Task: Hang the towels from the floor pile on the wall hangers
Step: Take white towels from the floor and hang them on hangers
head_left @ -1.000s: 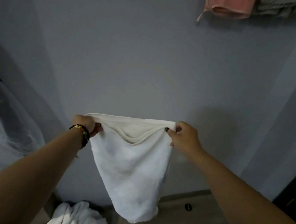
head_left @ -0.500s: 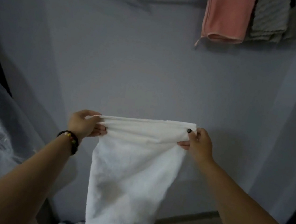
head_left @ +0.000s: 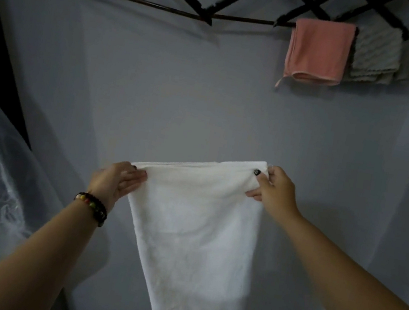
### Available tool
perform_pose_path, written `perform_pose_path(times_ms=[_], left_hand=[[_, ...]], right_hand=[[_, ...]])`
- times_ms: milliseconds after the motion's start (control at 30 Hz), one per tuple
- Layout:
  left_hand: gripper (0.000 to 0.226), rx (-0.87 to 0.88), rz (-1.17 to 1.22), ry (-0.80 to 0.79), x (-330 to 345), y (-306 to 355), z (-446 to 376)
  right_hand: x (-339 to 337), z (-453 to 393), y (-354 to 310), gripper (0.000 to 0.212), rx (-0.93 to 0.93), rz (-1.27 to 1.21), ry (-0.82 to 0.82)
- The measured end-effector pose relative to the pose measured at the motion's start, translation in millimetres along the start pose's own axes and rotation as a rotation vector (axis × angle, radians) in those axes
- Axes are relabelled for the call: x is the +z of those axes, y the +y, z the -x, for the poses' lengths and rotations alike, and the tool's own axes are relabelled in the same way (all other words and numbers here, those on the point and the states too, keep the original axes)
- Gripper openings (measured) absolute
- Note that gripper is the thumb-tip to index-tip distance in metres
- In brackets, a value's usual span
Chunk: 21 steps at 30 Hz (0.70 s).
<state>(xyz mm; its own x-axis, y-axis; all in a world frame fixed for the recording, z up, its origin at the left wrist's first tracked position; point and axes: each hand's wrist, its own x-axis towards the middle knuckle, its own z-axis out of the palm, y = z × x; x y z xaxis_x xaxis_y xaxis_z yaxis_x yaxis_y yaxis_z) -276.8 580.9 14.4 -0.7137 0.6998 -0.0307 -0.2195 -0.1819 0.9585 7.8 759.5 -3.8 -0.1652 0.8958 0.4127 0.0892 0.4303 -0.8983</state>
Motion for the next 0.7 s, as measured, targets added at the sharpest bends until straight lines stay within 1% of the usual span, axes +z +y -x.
perform_pose_path(times_ms=[33, 133, 167, 233, 300, 333, 433, 467, 533, 600, 633, 667, 700], left_hand=[[0.012, 0.084, -0.1, -0.022, 0, 2, 1], [0.03, 0.347, -0.396, -0.033, -1, 9, 7], [0.032, 0.408, -0.446, 0.0, 0, 12, 9], [0.034, 0.515, -0.534, 0.14, 1, 23, 10], [0.03, 0.611, -0.6, 0.285, 3, 36, 13], [0.027, 0.651, -0.621, 0.329, 5, 42, 15], [0.019, 0.706, -0.706, 0.38, 2, 59, 19], [0.021, 0.709, -0.761, 0.405, -1, 62, 18], [0.029, 0.701, -0.947, 0.493, -5, 62, 12], [0.039, 0.654, -1.096, 0.595, -2, 52, 5], [0.043, 0.663, -1.098, 0.619, 4, 45, 5], [0.048, 0.723, -1.056, 0.606, 12, 36, 8], [0.053, 0.813, -1.005, 0.546, 22, 27, 14]], right_hand=[[0, -4, -6, 0.004, 0.003, -0.015, 0.007], [-4, -13, -23, 0.011, 0.005, -0.05, 0.021], [-5, -15, -29, 0.013, 0.001, -0.061, 0.015], [-7, -17, -41, 0.015, -0.017, -0.074, -0.001], [-7, -18, -52, 0.016, -0.042, -0.09, -0.01], [-7, -18, -58, 0.015, -0.058, -0.097, -0.011], [-2, -18, -72, 0.012, -0.107, -0.094, -0.017], [1, -17, -76, 0.013, -0.122, -0.088, -0.023], [9, -16, -84, 0.016, -0.154, -0.072, -0.035], [18, -13, -94, 0.019, -0.183, -0.059, -0.044], [22, -12, -98, 0.019, -0.193, -0.056, -0.054], [24, -10, -103, 0.018, -0.197, -0.056, -0.069], [27, -8, -107, 0.018, -0.198, -0.056, -0.09]])
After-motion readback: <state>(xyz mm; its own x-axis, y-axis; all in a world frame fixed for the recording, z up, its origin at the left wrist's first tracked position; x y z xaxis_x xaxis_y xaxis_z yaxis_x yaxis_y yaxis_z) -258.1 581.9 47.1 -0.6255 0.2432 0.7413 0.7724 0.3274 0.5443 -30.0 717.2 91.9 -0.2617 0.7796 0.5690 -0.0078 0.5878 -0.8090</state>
